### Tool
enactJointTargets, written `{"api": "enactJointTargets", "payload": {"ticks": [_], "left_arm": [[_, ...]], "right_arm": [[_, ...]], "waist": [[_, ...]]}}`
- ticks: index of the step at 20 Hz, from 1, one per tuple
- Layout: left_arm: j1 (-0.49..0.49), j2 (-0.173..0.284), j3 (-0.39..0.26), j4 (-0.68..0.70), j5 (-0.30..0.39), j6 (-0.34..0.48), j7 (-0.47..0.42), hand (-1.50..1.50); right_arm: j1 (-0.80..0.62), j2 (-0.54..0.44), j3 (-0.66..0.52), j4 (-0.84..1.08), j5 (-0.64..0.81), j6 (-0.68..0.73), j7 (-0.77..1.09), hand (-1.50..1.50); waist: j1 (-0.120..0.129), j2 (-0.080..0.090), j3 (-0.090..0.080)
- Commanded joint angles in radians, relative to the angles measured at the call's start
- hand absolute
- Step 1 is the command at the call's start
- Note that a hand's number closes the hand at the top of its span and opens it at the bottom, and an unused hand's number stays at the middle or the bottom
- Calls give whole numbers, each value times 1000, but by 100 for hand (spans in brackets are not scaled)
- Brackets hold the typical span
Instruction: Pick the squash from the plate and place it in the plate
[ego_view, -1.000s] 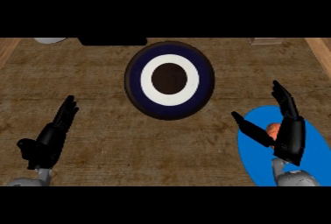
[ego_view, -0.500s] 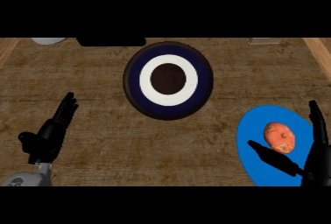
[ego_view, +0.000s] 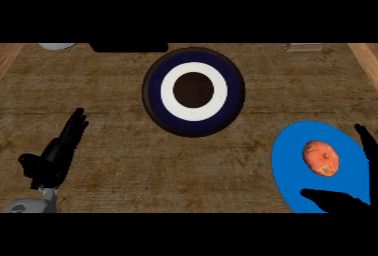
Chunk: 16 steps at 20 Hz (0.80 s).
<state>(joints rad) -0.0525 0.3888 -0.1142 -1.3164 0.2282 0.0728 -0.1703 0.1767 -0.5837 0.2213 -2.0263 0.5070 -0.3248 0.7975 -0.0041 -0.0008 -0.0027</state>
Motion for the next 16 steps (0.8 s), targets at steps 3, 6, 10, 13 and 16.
{"api": "enactJointTargets", "payload": {"ticks": [3, 6, 10, 13, 16], "left_arm": [[11, -36, 1, -10, -37, 5, -4, 0], [-56, -78, 9, 89, -66, 21, -25, 0], [-61, -46, 32, 4, -46, -8, 57, 0], [14, -55, 32, -39, -66, -14, 33, 0], [29, -63, 51, -60, -93, -7, 29, 0]], "right_arm": [[-41, 18, -16, -6, -25, 157, 153, -150], [-57, -5, -77, 8, -59, 227, 178, -150], [-45, 15, -35, 64, -9, 271, 190, -150], [-16, -18, -109, 2, -70, 359, 198, -150], [-123, 86, -60, 149, -8, 348, 184, -150]], "waist": [[6, 1, 2], [0, 2, 2], [3, 1, 3], [1, -1, 3], [7, 1, 3]]}}
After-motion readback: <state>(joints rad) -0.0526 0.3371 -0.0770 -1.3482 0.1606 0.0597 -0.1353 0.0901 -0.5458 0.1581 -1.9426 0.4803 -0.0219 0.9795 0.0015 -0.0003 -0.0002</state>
